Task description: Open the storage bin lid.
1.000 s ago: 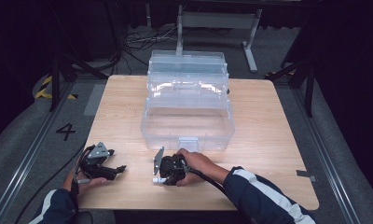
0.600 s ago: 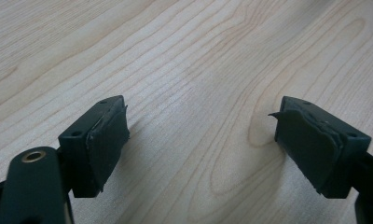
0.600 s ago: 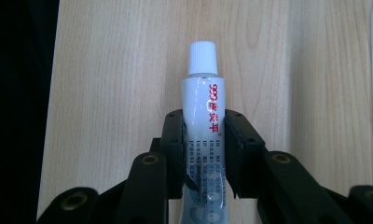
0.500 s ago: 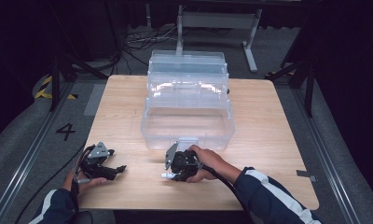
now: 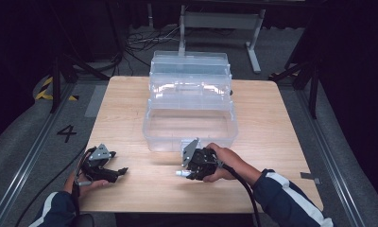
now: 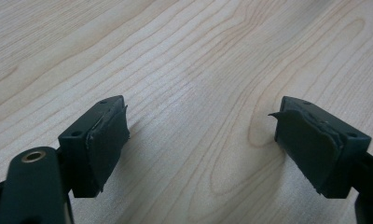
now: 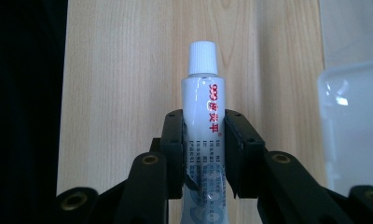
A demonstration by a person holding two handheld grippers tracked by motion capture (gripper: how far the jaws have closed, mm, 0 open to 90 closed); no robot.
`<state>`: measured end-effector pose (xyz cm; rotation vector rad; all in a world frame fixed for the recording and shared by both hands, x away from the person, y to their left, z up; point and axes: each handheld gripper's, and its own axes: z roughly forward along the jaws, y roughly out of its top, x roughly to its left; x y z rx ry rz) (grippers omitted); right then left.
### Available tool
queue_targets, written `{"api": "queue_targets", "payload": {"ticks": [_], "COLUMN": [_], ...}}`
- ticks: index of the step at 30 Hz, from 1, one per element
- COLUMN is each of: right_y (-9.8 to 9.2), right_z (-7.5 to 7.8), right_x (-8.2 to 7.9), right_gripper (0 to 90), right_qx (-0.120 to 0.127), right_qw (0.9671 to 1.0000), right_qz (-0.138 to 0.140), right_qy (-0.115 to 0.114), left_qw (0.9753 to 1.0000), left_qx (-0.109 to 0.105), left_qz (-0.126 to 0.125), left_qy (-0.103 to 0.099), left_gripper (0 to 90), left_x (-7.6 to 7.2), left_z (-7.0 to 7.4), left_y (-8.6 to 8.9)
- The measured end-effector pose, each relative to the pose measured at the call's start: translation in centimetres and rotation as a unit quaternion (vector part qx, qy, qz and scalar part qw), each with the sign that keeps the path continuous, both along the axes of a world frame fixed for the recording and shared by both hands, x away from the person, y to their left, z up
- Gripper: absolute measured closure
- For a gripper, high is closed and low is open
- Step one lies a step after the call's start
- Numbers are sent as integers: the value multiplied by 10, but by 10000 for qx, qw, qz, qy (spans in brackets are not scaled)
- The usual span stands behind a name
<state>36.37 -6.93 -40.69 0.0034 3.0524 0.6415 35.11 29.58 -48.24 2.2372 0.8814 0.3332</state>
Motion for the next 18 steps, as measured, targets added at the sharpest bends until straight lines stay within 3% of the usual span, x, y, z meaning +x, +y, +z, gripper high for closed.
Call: {"api": "queue_targets", "payload": {"ticks": [18], "right_y": [-34], "right_z": [23], "right_x": [3], "right_gripper": [717], "right_qx": [231], "right_qw": [9993], "right_qz": [-266], "right_qy": [-130], "left_qw": [10000], "left_qx": [7], "left_qz": [23], "left_qy": [-1], "left_gripper": [173], "left_x": [0], "left_z": [0], "left_y": [0]}}
